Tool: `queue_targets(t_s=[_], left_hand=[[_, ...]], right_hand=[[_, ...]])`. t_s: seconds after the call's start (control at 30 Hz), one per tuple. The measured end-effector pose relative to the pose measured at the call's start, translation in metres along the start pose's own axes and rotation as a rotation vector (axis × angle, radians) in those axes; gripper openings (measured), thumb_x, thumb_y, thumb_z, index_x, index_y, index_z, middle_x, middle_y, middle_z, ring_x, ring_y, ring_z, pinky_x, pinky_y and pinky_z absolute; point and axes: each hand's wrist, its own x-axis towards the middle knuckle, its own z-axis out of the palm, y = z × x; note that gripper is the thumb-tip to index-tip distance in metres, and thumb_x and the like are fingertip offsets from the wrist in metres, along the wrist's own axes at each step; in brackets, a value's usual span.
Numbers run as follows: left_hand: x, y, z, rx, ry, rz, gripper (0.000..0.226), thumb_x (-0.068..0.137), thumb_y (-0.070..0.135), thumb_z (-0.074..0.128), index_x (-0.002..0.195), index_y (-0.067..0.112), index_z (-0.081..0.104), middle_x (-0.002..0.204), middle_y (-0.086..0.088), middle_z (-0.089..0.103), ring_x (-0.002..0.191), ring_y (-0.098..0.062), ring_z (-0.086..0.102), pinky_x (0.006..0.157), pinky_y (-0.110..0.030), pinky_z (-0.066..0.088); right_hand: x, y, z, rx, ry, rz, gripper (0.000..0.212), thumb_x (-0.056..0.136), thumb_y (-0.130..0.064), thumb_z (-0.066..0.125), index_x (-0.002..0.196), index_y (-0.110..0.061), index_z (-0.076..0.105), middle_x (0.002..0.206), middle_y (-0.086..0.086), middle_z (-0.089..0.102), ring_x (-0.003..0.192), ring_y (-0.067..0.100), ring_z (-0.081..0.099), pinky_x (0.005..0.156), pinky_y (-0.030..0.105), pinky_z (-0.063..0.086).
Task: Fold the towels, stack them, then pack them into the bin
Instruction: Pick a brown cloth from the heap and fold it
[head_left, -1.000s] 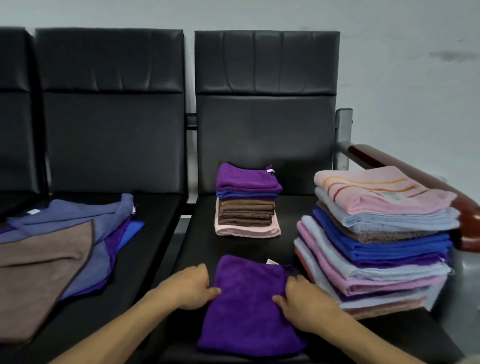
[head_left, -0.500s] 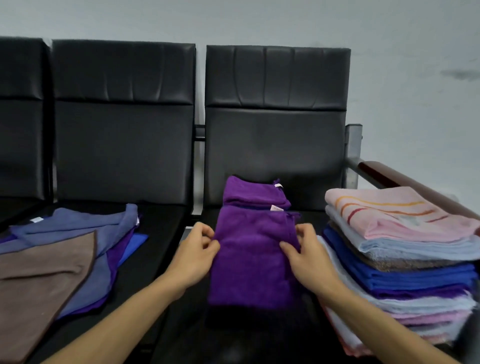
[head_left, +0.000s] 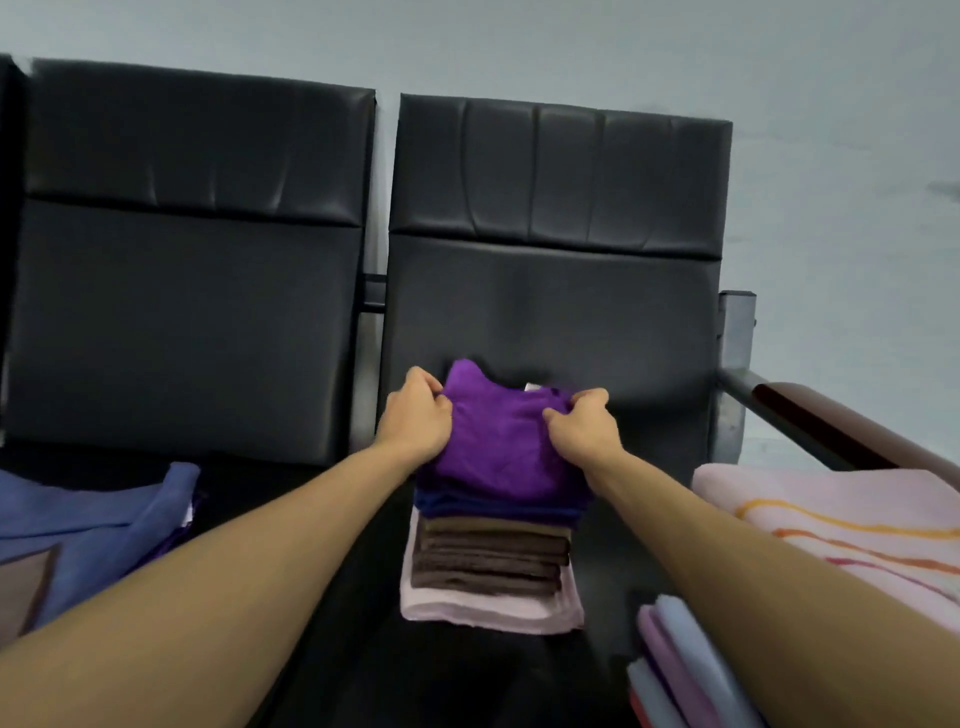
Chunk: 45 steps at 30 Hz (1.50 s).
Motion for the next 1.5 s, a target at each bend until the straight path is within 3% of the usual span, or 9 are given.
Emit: queue_targets(t_s=[0.1, 0.2, 0.4, 0.73, 0.97, 1.23, 1.33, 1.4, 1.5], left_hand=[[0.001, -0.016, 0.013, 0.024, -0.133, -0.102, 0.036, 0.091, 0.022, 0.051, 0.126, 0.013, 0.045, 0.124, -0.010, 0.055, 0.110, -0.027, 0.055, 0.089, -0.031, 0.044], [-0.010, -0.024, 0.012, -0.089, -0.137, -0.112, 0.042, 0.092, 0.021, 0.053, 0.133, 0.014, 0.044, 0.126, -0.007, 0.055, 0.108, -0.023, 0.056, 0.093, -0.035, 0.047], [-0.056, -0.027, -0.036, -0.305, -0.102, -0.121, 0.049, 0.091, 0.008, 0.055, 0.138, 0.013, 0.043, 0.130, -0.009, 0.052, 0.107, -0.026, 0.060, 0.094, -0.041, 0.050], [-0.186, -0.101, -0.192, -0.487, 0.162, -0.282, 0.021, 0.092, -0.004, 0.048, 0.087, 0.013, 0.058, 0.083, -0.010, 0.061, 0.064, -0.019, 0.058, 0.053, -0.021, 0.045], [-0.219, -0.175, -0.258, -0.377, 0.551, -0.419, 0.027, 0.090, 0.005, 0.043, 0.080, 0.023, 0.060, 0.085, -0.011, 0.066, 0.083, -0.034, 0.064, 0.084, -0.043, 0.051], [-0.225, -0.188, -0.272, -0.352, 0.625, -0.433, 0.022, 0.092, 0.013, 0.042, 0.082, 0.026, 0.057, 0.093, -0.010, 0.067, 0.091, -0.032, 0.063, 0.088, -0.046, 0.050], [-0.226, -0.184, -0.272, -0.368, 0.628, -0.433, 0.022, 0.091, 0.014, 0.042, 0.082, 0.026, 0.057, 0.092, -0.008, 0.066, 0.091, -0.031, 0.063, 0.089, -0.047, 0.049], [-0.226, -0.181, -0.272, -0.390, 0.649, -0.426, 0.022, 0.091, 0.013, 0.042, 0.083, 0.026, 0.057, 0.092, -0.007, 0.066, 0.091, -0.030, 0.063, 0.088, -0.046, 0.049], [-0.226, -0.173, -0.268, -0.447, 0.657, -0.406, 0.023, 0.092, 0.009, 0.041, 0.086, 0.026, 0.056, 0.092, -0.007, 0.065, 0.088, -0.025, 0.061, 0.080, -0.038, 0.049]], right_hand=[[0.009, 0.011, 0.009, -0.170, -0.140, 0.077, 0.067, 0.094, -0.016, 0.052, 0.145, 0.004, 0.015, 0.142, 0.020, 0.042, 0.126, 0.032, 0.046, 0.098, 0.034, 0.041], [0.004, 0.008, 0.007, -0.289, -0.175, 0.040, 0.060, 0.093, -0.015, 0.050, 0.143, 0.002, 0.022, 0.139, 0.019, 0.044, 0.123, 0.032, 0.048, 0.093, 0.033, 0.043], [-0.044, -0.024, 0.001, -0.535, -0.070, -0.248, 0.049, 0.088, -0.012, 0.050, 0.134, -0.008, 0.034, 0.137, 0.014, 0.041, 0.127, 0.032, 0.038, 0.103, 0.044, 0.036], [-0.171, -0.110, 0.092, -0.466, -0.452, -0.532, 0.036, 0.088, -0.020, 0.057, 0.122, -0.009, 0.051, 0.120, 0.011, 0.060, 0.116, 0.027, 0.054, 0.093, 0.029, 0.042], [-0.234, -0.140, 0.209, -0.412, -0.662, -0.405, 0.035, 0.093, -0.033, 0.053, 0.080, -0.003, 0.065, 0.076, 0.015, 0.070, 0.062, 0.026, 0.065, 0.063, 0.031, 0.055], [-0.267, -0.124, 0.297, -0.480, -0.651, -0.196, 0.031, 0.083, -0.038, 0.068, 0.087, -0.011, 0.053, 0.095, 0.008, 0.059, 0.083, 0.022, 0.059, 0.072, 0.032, 0.047], [-0.269, -0.119, 0.305, -0.294, -0.536, -0.152, 0.018, 0.081, -0.022, 0.070, 0.095, -0.012, 0.068, 0.103, 0.007, 0.065, 0.097, 0.024, 0.062, 0.079, 0.030, 0.049], [-0.267, -0.124, 0.301, -0.016, -0.520, -0.118, 0.001, 0.081, -0.017, 0.071, 0.081, -0.017, 0.070, 0.091, 0.002, 0.067, 0.092, 0.020, 0.063, 0.078, 0.029, 0.049], [-0.259, -0.141, 0.285, 0.419, -0.513, -0.020, 0.020, 0.084, -0.012, 0.069, 0.067, -0.020, 0.063, 0.078, 0.002, 0.064, 0.084, 0.022, 0.061, 0.073, 0.035, 0.049]])
